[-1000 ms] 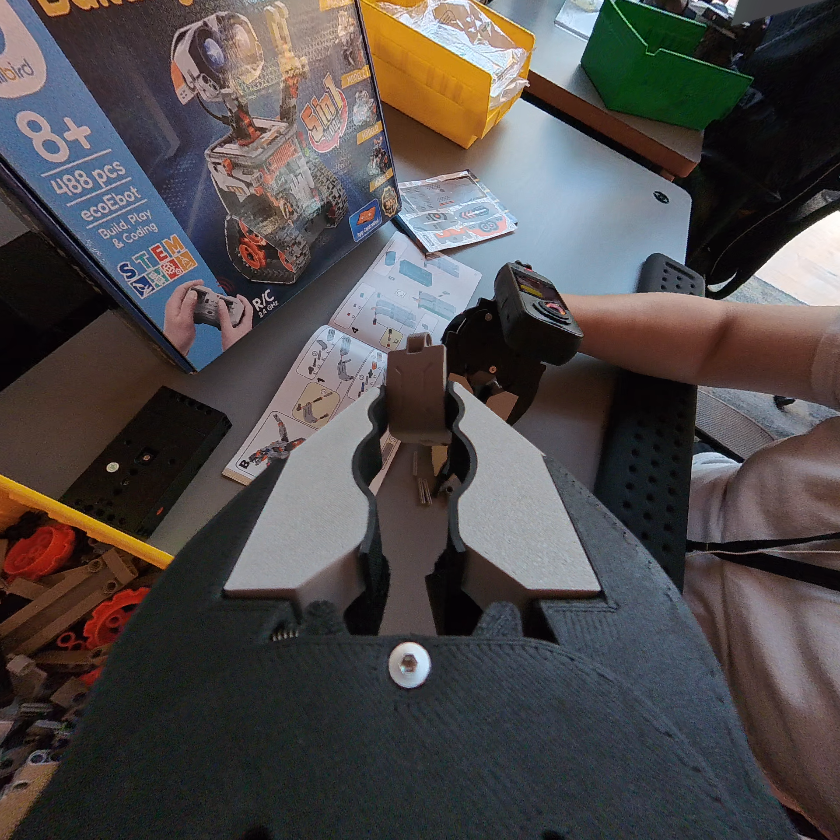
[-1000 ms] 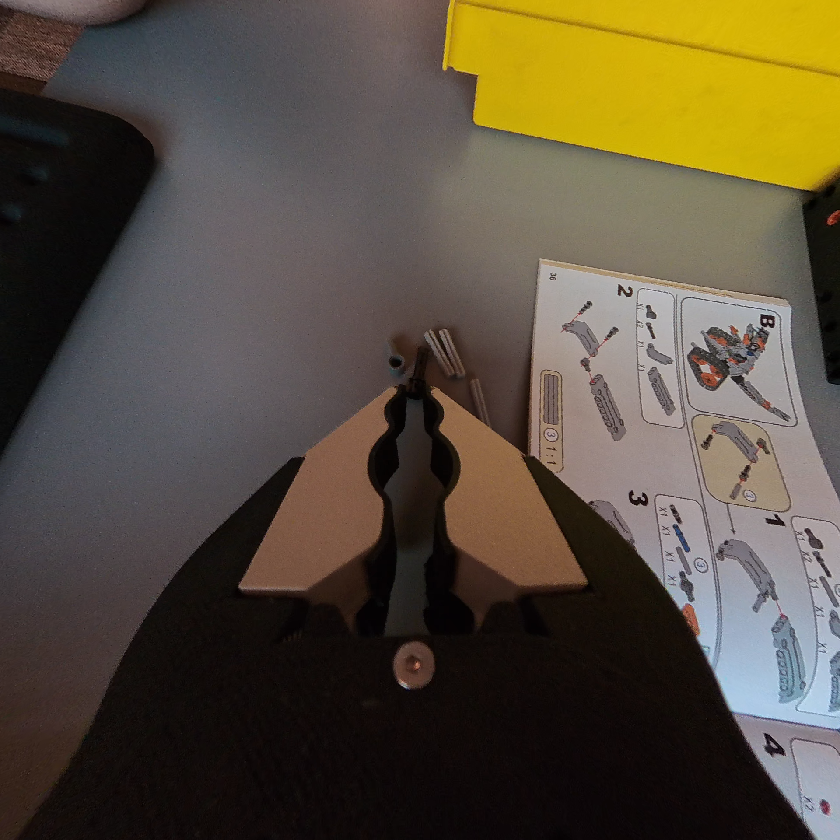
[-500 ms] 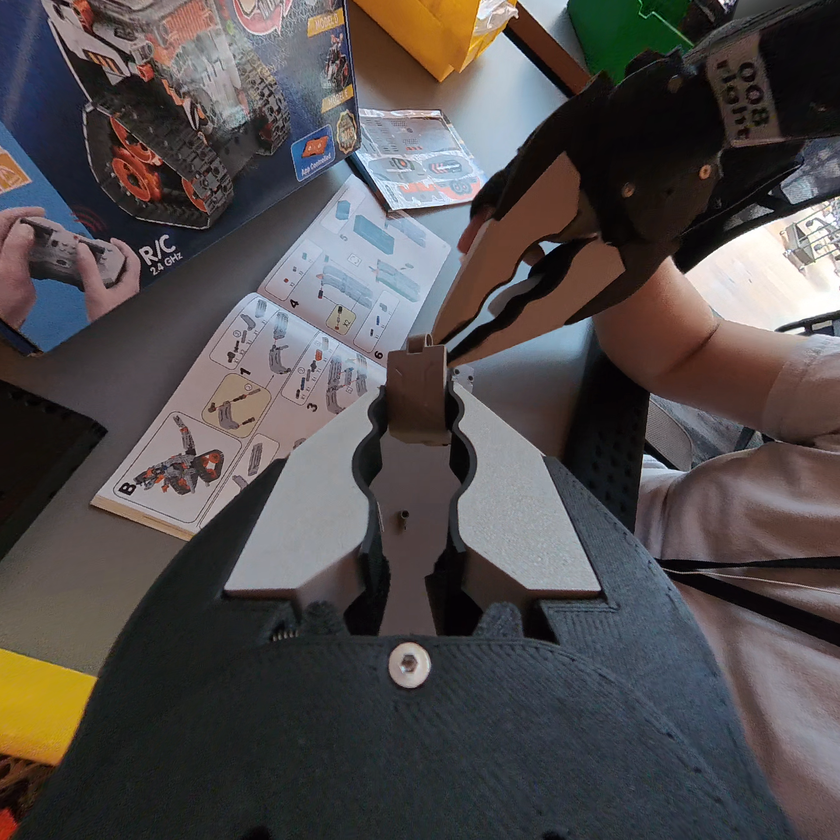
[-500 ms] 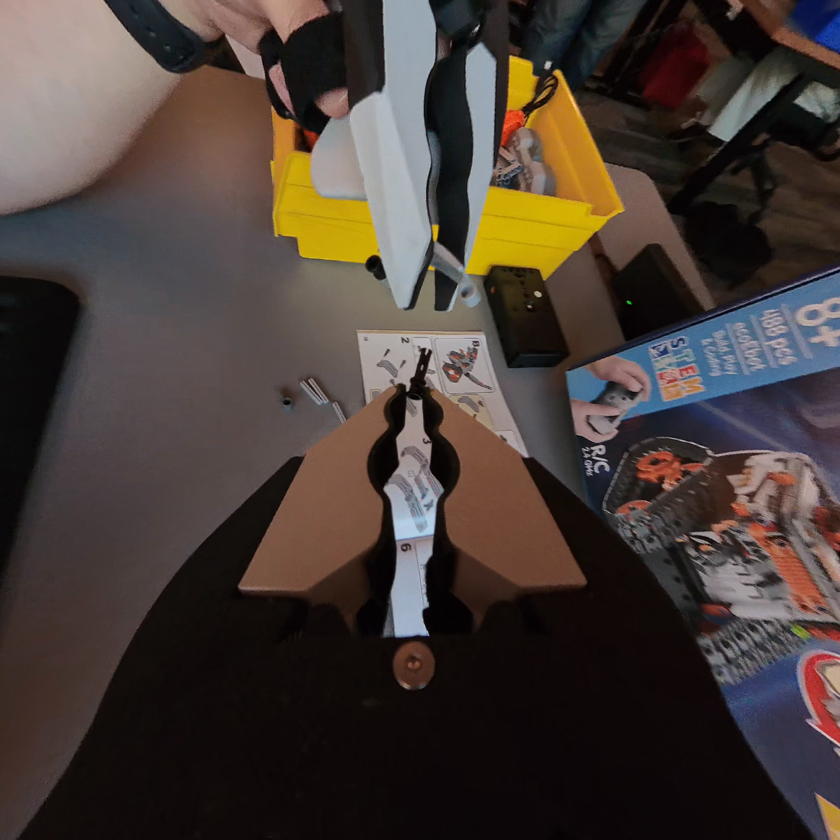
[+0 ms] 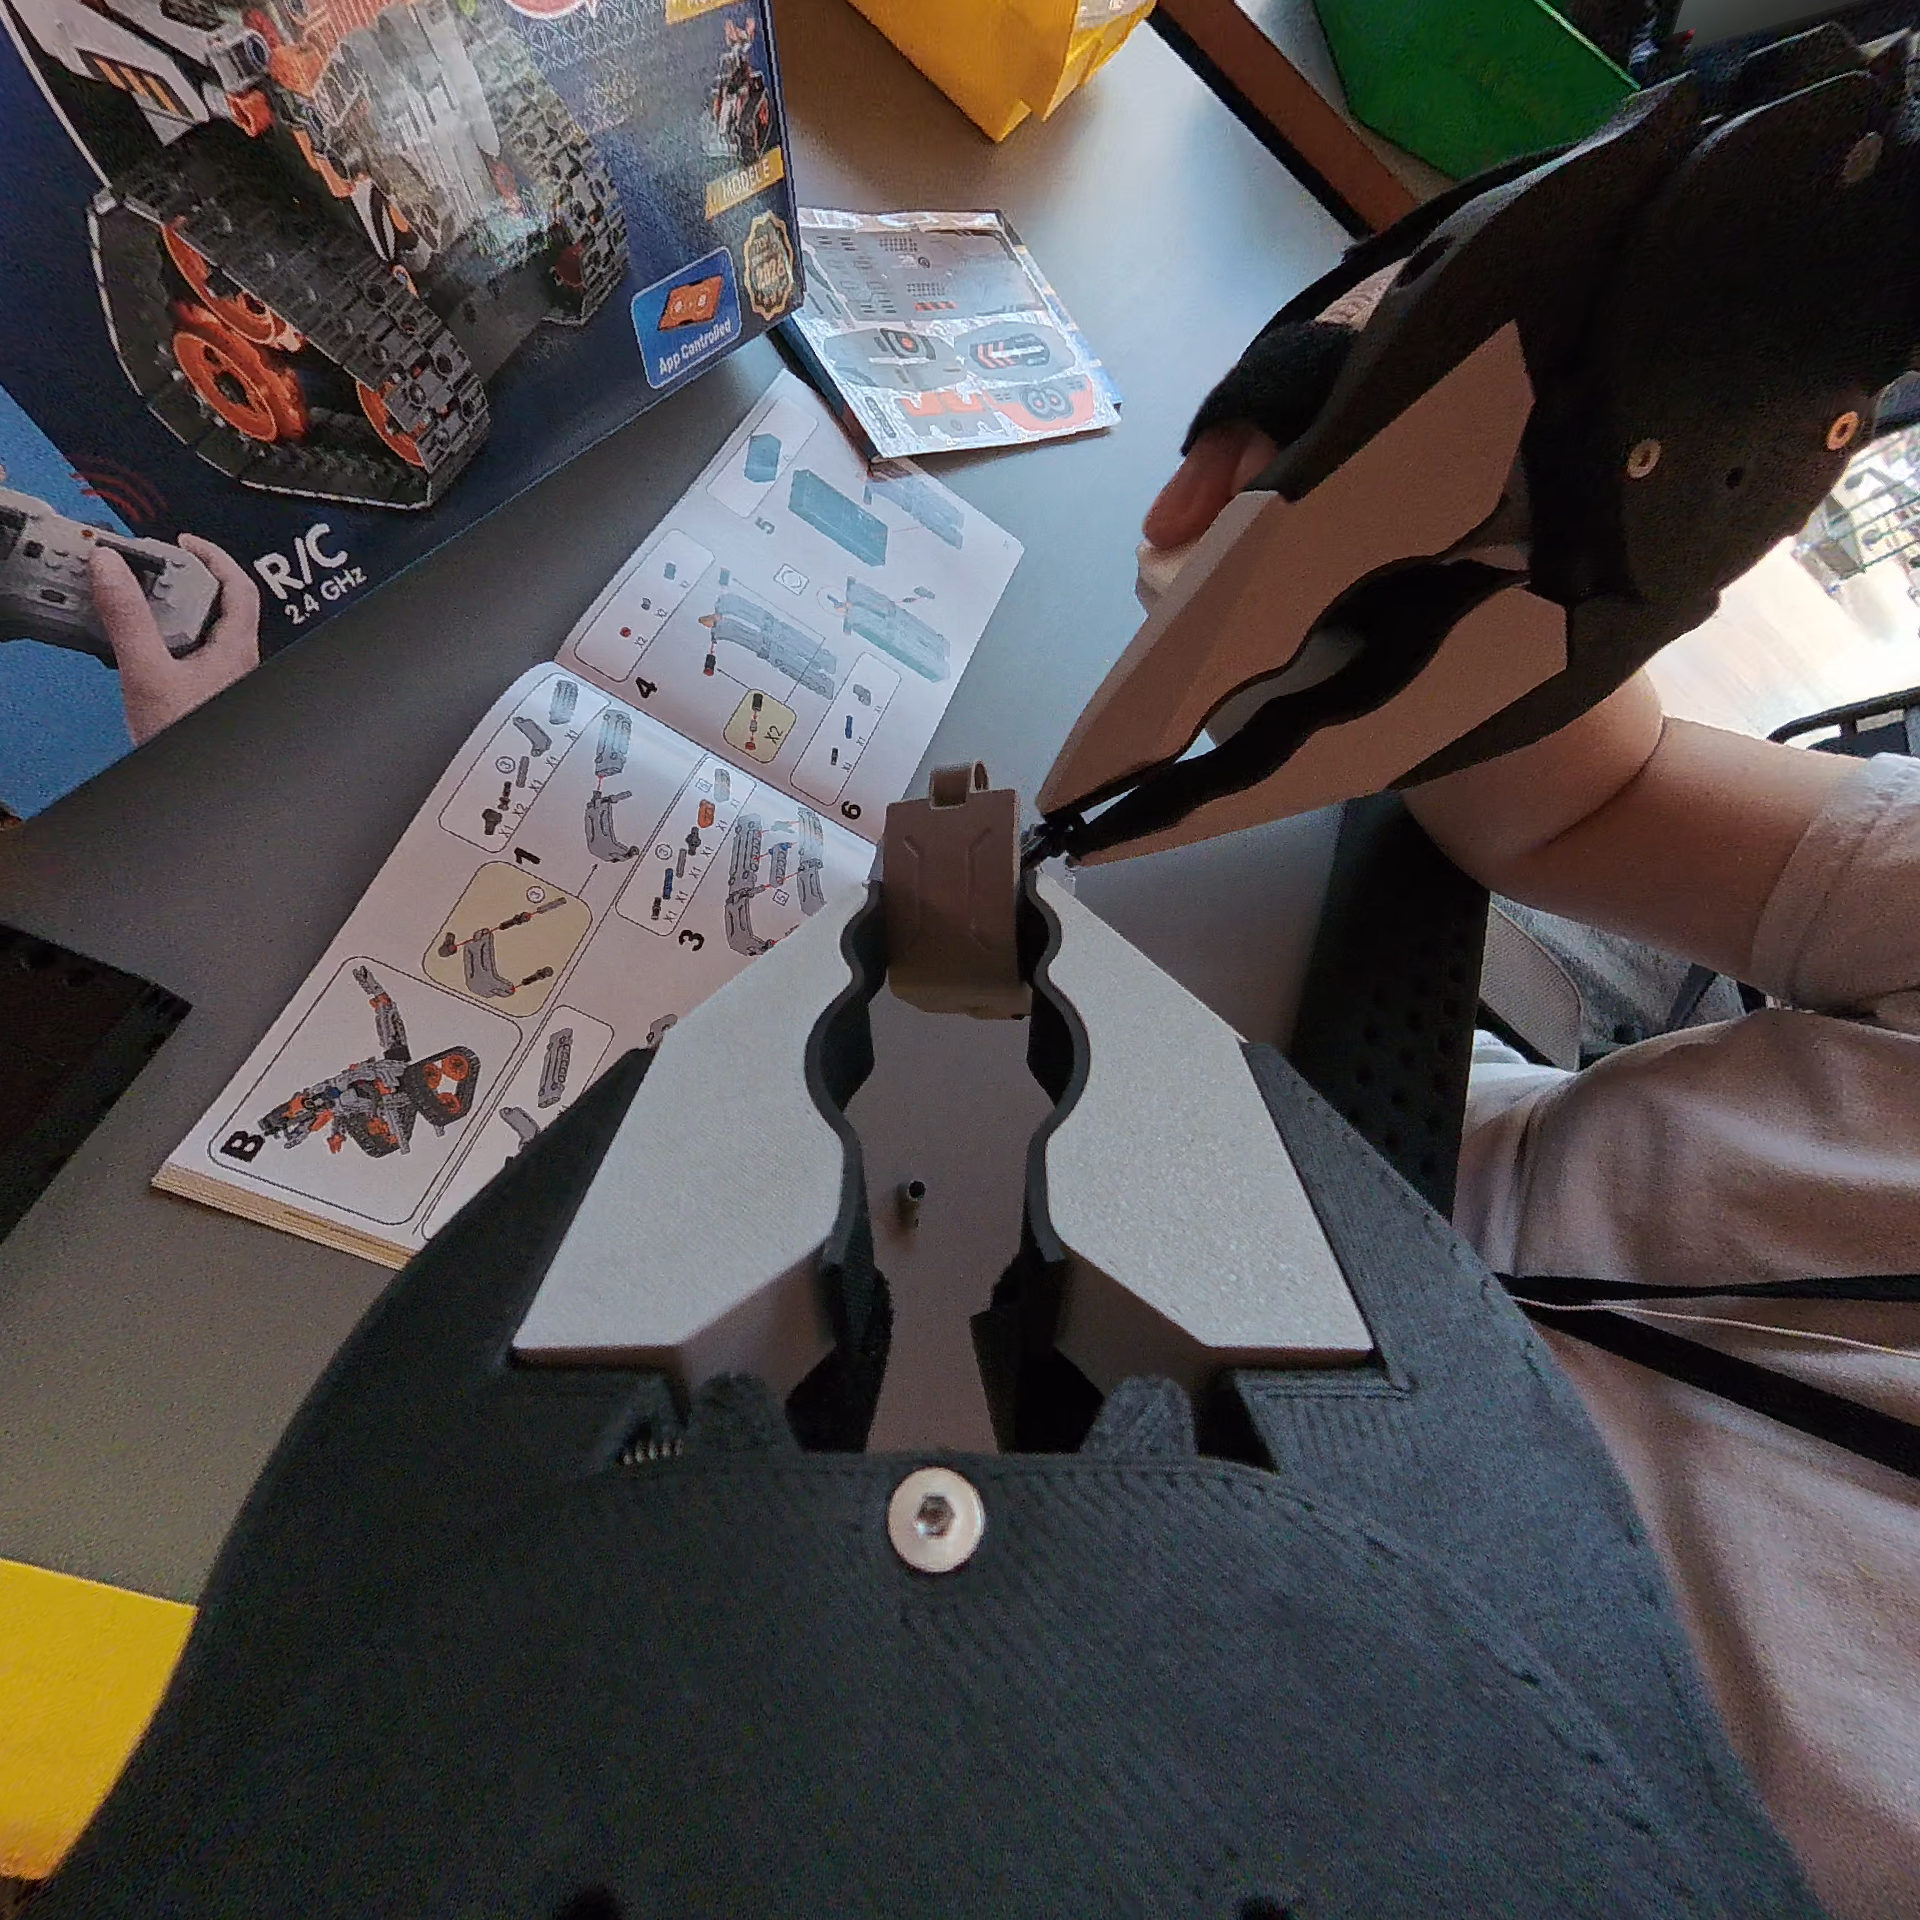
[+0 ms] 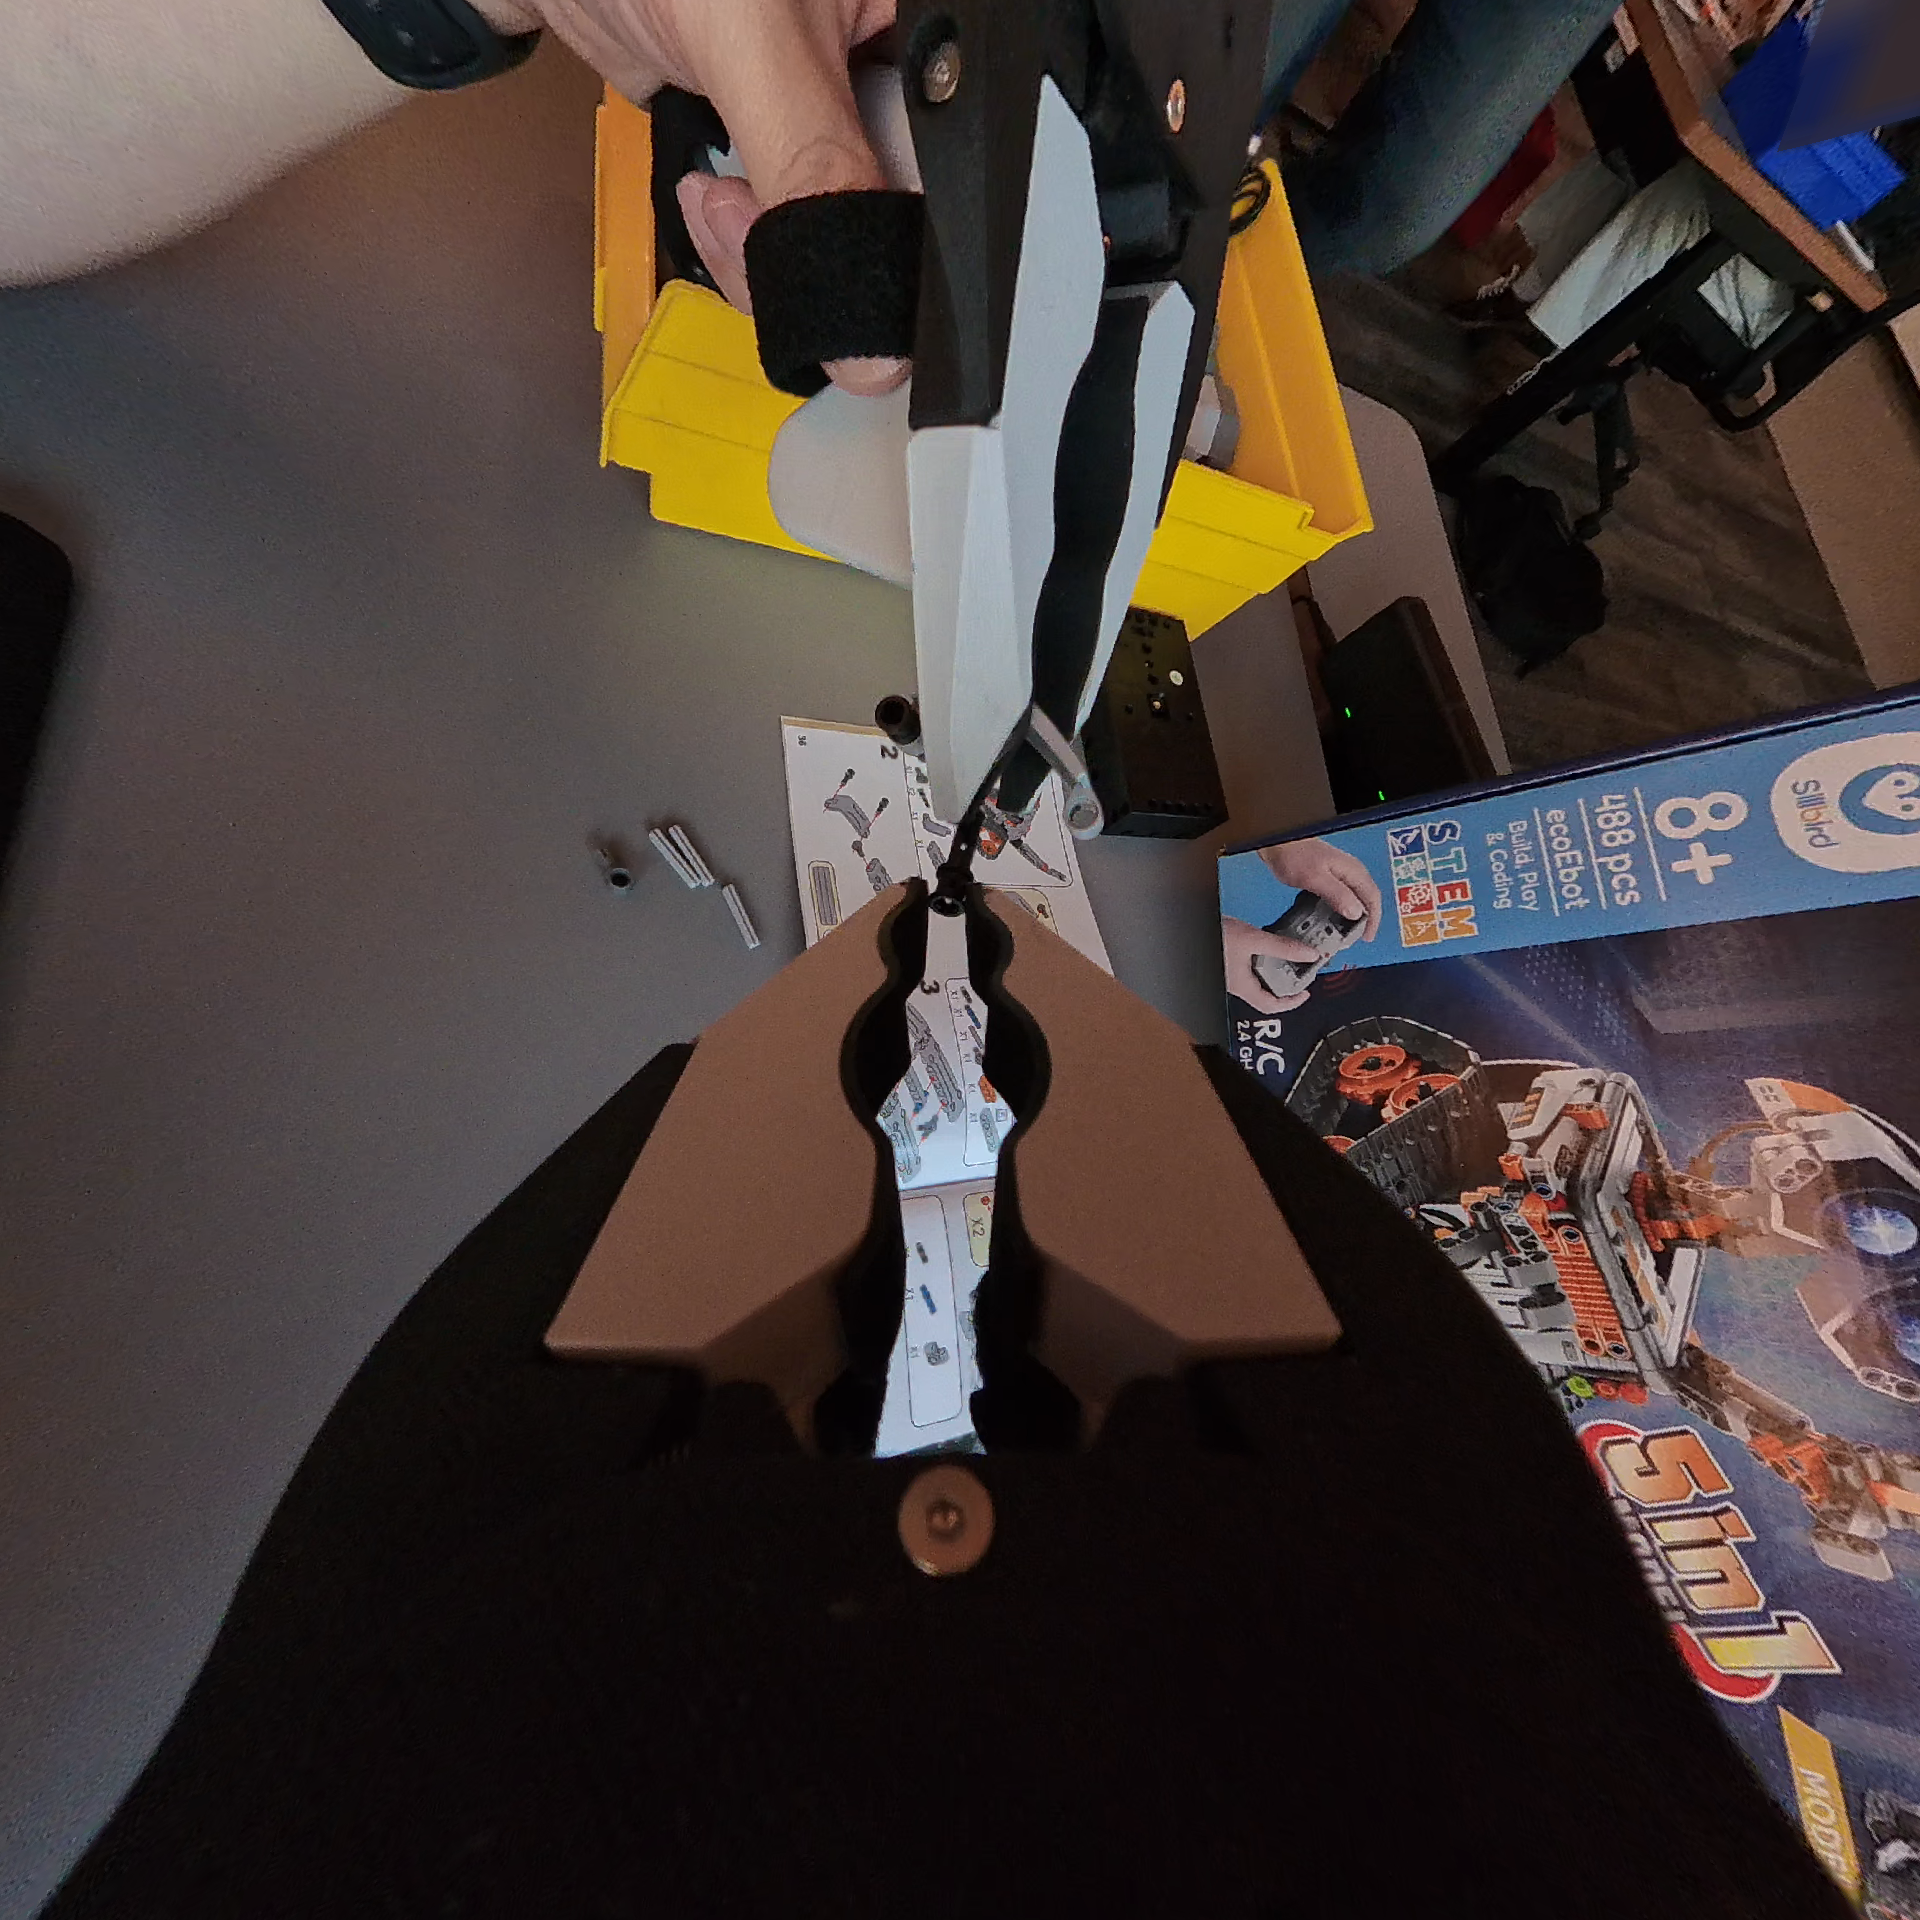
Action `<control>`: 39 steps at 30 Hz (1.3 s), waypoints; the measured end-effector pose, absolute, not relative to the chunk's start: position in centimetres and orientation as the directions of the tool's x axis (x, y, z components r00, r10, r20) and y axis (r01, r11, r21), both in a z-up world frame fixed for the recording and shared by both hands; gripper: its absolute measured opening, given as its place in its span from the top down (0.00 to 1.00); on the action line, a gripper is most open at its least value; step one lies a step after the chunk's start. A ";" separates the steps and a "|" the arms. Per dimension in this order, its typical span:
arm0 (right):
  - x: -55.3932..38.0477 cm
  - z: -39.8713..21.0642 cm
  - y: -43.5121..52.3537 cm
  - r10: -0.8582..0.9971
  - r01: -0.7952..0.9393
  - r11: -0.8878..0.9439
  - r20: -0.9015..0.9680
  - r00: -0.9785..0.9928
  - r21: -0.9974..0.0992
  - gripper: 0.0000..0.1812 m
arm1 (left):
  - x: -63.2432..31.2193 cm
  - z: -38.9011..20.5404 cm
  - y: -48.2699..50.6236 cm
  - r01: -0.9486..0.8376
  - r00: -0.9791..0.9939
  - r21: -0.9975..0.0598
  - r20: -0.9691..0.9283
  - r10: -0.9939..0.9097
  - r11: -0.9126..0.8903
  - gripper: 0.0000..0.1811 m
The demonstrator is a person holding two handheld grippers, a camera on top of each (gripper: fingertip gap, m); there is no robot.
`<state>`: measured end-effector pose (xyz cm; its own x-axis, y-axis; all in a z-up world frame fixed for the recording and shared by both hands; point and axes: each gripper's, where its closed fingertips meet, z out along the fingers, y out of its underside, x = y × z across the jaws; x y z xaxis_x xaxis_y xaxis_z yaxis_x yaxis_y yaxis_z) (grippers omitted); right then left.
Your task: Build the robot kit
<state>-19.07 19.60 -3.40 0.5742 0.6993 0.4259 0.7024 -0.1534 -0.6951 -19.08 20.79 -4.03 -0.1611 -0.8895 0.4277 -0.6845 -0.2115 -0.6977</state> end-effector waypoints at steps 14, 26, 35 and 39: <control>-19.5 0.6 19.7 0.672 0.499 -0.049 0.340 0.657 -0.865 0.97 | -18.3 -3.2 19.2 -0.664 -0.216 -0.709 0.484 -0.848 -0.236 0.87; -17.9 2.3 19.5 0.641 0.441 -0.053 0.308 0.703 -0.896 0.97 | -17.3 -2.7 18.6 -0.648 -0.206 -0.647 0.657 -0.726 -0.402 1.00; -18.4 0.8 18.9 0.674 0.535 -0.126 0.324 0.664 -0.835 0.97 | -17.9 -4.6 20.8 -0.686 -0.066 -0.648 0.508 -0.859 -0.331 1.00; -20.1 -4.7 15.5 0.859 0.658 -0.238 0.162 0.486 -0.714 0.97 | -19.9 -6.1 23.7 -0.762 0.048 -0.617 0.251 -0.967 -0.198 1.00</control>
